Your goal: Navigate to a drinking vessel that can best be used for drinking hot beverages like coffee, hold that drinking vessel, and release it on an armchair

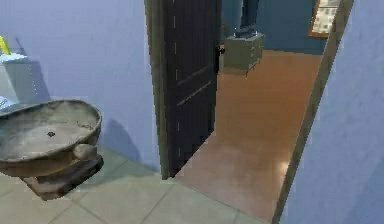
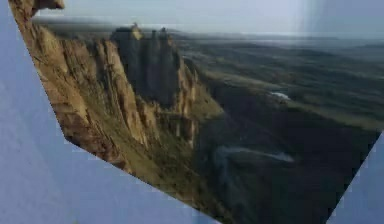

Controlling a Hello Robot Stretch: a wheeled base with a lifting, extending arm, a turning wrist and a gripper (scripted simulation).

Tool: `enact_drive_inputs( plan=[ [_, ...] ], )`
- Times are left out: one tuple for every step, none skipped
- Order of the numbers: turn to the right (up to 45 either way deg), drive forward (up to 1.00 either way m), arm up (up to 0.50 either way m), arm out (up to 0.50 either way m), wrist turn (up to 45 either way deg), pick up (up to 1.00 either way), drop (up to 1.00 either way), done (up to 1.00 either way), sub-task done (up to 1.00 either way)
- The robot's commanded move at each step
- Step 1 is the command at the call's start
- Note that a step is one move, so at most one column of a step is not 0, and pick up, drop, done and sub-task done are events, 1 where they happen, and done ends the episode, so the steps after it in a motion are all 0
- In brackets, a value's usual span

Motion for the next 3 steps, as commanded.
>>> enact_drive_inputs(
  plan=[
    [12.0, 0.00, 0.00, 0.00, 0.0, 0.00, 0.00, 0.00, 0.00],
    [0.0, 1.00, 0.00, 0.00, 0.0, 0.00, 0.00, 0.00, 0.00],
    [27.0, 0.00, 0.00, 0.00, 0.0, 0.00, 0.00, 0.00, 0.00]
  ],
)
